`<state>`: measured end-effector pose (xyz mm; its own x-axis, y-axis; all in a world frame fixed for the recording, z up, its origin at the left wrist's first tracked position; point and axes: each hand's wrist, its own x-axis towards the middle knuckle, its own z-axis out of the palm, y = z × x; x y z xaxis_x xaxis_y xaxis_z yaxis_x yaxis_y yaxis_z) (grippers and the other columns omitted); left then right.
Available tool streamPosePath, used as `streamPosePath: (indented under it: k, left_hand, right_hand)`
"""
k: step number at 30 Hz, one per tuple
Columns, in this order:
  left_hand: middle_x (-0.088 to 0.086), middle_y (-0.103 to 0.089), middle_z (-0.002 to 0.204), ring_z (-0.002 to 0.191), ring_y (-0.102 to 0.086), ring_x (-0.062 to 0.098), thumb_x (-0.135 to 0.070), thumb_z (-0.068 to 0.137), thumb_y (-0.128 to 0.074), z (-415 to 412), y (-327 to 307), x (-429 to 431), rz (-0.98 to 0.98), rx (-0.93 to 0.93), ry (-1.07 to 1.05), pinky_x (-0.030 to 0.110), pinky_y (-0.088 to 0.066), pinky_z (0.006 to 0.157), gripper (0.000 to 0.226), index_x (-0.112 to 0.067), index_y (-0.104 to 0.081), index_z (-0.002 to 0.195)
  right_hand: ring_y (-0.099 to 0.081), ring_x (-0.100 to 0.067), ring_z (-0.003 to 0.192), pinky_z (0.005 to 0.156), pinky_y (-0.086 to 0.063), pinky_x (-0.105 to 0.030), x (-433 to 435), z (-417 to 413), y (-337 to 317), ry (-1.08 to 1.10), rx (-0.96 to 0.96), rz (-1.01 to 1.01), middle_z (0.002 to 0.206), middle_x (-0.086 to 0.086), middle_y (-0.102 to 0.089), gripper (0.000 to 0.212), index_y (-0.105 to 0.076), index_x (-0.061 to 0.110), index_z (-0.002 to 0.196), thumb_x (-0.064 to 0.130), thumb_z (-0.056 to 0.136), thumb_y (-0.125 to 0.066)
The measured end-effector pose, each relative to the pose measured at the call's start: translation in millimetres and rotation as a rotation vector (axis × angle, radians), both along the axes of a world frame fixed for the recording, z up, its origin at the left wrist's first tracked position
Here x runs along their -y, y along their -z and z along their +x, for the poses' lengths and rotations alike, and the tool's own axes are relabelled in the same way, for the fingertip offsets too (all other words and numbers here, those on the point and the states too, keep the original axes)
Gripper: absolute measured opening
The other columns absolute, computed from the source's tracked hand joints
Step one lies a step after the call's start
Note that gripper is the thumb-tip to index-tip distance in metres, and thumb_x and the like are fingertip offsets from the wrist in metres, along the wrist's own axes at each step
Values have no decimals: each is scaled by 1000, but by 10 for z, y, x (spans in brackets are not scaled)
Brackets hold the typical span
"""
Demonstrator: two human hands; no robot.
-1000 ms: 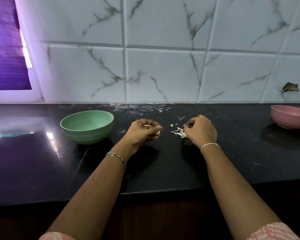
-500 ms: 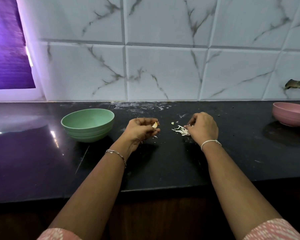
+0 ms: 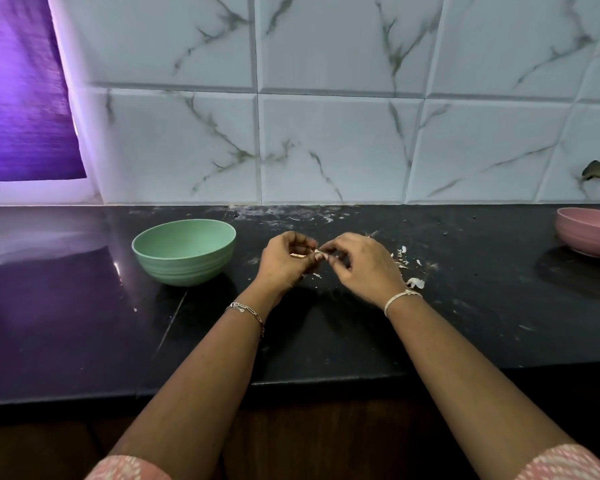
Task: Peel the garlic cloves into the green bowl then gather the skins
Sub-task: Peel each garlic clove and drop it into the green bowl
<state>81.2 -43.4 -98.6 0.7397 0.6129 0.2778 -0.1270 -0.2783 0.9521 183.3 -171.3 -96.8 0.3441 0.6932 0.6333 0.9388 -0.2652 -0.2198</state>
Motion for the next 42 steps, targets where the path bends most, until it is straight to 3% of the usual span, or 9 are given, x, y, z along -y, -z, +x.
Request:
streamPosePath:
  k: [4, 9, 17, 23, 25, 30, 33, 38, 42]
  left_hand:
    - [10, -69, 83, 73, -65, 20, 2, 81, -73, -1, -3, 4, 0, 44, -9, 27, -55, 65, 19, -14, -64, 83]
    - [9, -71, 81, 69, -66, 16, -1, 83, -72, -15, -6, 19, 11, 67, 13, 29, -55, 67, 13, -14, -69, 84]
    - [10, -73, 81, 75, -65, 23, 0, 84, -71, -31, -10, 6, -9, 78, 29, 46, -54, 79, 18, -19, -72, 82]
    - [3, -72, 79, 74, -66, 18, -3, 86, -69, -21, -22, 18, -68, 88, 70, 35, -55, 77, 14, -17, -73, 86]
    - [0, -73, 80, 74, -67, 16, -5, 87, -69, -14, -10, 17, -86, 70, 91, 40, -53, 81, 16, -20, -73, 86]
    - [-2, -72, 78, 69, -64, 7, -1, 87, -67, -59, -42, 51, -109, 57, 140, 18, -49, 62, 20, -19, -73, 90]
    - [-3, -73, 79, 68, -62, 7, -1, 85, -68, -65, -44, 49, -106, 41, 138, 23, -46, 62, 22, -22, -74, 91]
    - [0, -72, 80, 66, -63, 5, 2, 85, -67, -86, -60, 60, -144, 58, 165, 15, -47, 56, 21, -15, -73, 96]
    - [3, -71, 83, 68, -64, 6, 3, 84, -68, -82, -60, 50, -202, 95, 182, 14, -49, 59, 19, -11, -72, 96]
  right_hand:
    - [-61, -9, 74, 72, -49, -24, -4, -31, -9, 22, -84, 69, 82, 6, -70, 12, -75, 22, 92, 23, 81, -70]
    - [-65, -6, 61, 66, -55, -26, -53, -39, -9, 33, -350, 176, 67, 7, -71, 1, -75, 24, 75, 23, 74, -75]
    - [-64, -9, 61, 63, -52, -26, -80, -44, -19, -29, -602, 264, 66, 2, -72, 7, -75, 15, 69, 16, 75, -79]
    - [-66, -17, 68, 76, -57, -38, -81, -57, -18, -130, -874, 324, 70, -9, -72, 13, -74, 15, 69, 7, 77, -78]
    - [-65, -18, 67, 75, -57, -36, -74, -66, -12, -131, -930, 324, 68, -10, -71, 13, -73, 13, 68, 5, 77, -77]
    - [-62, -12, 59, 65, -54, -23, -83, -93, -13, -123, -973, 330, 60, -3, -69, 17, -71, 10, 65, -3, 76, -74]
    - [-63, -14, 61, 66, -55, -24, -83, -96, -14, -130, -984, 343, 60, -1, -69, 18, -71, 9, 64, -5, 75, -71]
    - [-63, -17, 62, 66, -54, -25, -88, -106, -15, -143, -991, 363, 59, -3, -67, 18, -68, 8, 63, -4, 75, -73]
    - [-65, -17, 63, 62, -55, -20, -84, -109, -29, -190, -1051, 389, 66, -10, -69, 6, -70, 1, 75, 0, 80, -73]
